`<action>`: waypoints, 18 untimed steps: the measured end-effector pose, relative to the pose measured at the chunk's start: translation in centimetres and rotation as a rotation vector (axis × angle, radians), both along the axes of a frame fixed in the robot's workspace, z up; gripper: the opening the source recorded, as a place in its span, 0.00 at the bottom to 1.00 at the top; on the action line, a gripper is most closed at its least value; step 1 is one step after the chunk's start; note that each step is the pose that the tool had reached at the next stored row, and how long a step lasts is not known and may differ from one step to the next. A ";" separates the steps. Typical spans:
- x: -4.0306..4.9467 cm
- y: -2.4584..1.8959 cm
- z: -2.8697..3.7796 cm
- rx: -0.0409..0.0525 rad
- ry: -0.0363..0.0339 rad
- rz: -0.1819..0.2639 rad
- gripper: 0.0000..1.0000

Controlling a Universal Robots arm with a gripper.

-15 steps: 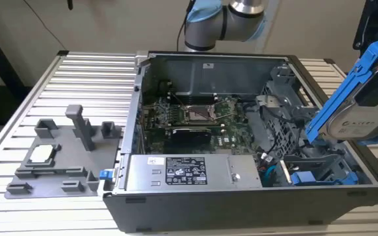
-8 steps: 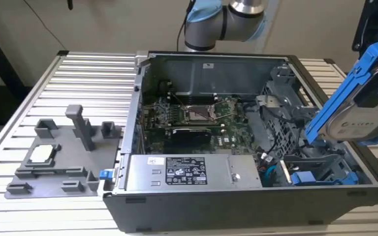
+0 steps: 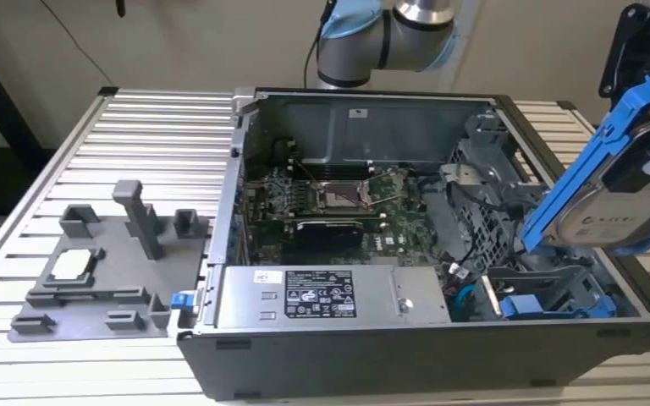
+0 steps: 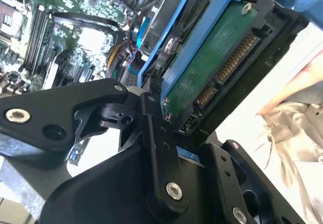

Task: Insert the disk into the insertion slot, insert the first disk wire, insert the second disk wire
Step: 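Insert the disk into the insertion slot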

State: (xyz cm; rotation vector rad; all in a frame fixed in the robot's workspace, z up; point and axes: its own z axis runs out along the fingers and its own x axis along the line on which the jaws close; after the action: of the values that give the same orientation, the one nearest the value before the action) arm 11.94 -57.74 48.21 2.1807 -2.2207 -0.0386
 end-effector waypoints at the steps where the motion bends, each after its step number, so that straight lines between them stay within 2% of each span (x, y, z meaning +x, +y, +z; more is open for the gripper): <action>1: 0.00 0.00 -0.12 0.0000 0.0000 0.000 0.33; 18: 0.00 0.00 -2.33 -0.0001 -0.0001 0.000 0.33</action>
State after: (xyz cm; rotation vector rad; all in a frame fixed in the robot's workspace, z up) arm 11.94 -57.74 45.88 2.1807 -2.2207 -0.0384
